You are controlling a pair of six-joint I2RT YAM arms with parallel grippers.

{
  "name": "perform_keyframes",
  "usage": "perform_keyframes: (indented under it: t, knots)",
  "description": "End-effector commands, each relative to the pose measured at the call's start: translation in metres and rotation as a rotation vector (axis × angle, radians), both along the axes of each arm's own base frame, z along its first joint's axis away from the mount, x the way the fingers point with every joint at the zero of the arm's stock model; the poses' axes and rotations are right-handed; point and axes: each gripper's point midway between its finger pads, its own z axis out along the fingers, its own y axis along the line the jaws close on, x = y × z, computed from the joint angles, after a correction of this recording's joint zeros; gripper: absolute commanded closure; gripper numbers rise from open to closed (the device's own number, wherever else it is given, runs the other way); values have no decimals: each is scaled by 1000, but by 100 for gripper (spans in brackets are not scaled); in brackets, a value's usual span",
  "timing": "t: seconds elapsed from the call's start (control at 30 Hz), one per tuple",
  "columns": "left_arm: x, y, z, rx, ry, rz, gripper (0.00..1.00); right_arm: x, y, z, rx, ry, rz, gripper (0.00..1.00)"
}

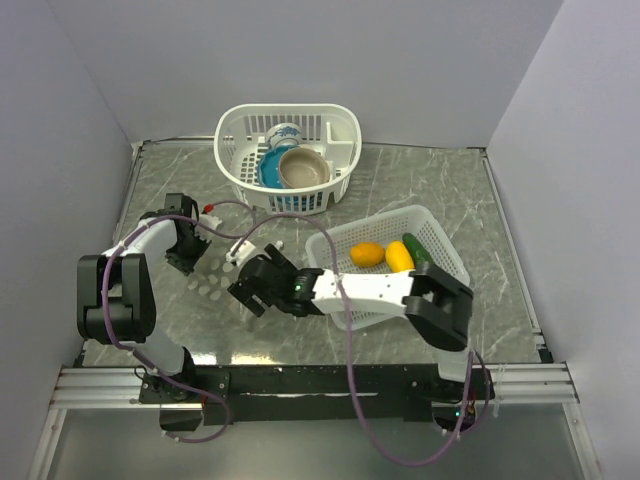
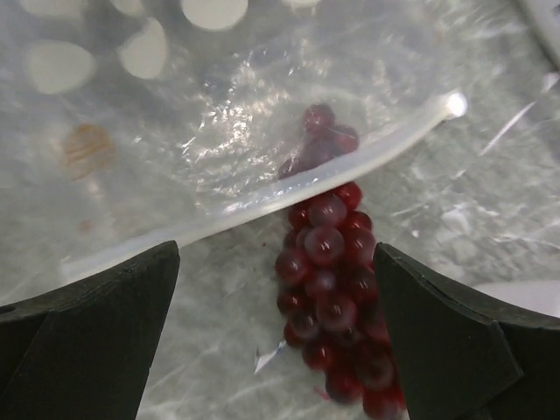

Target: Open the zip-top bag and remove the fake food

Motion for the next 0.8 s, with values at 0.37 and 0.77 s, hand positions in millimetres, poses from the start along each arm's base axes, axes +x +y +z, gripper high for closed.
perform_keyframes:
  t: [0.37, 0.77]
  knots:
    - [1, -2, 2, -15, -16, -14, 99, 35, -49, -49, -55, 58, -165, 0]
    - [1, -1, 3, -10, -19, -8, 99, 23, -36, -5, 86, 102, -115, 88]
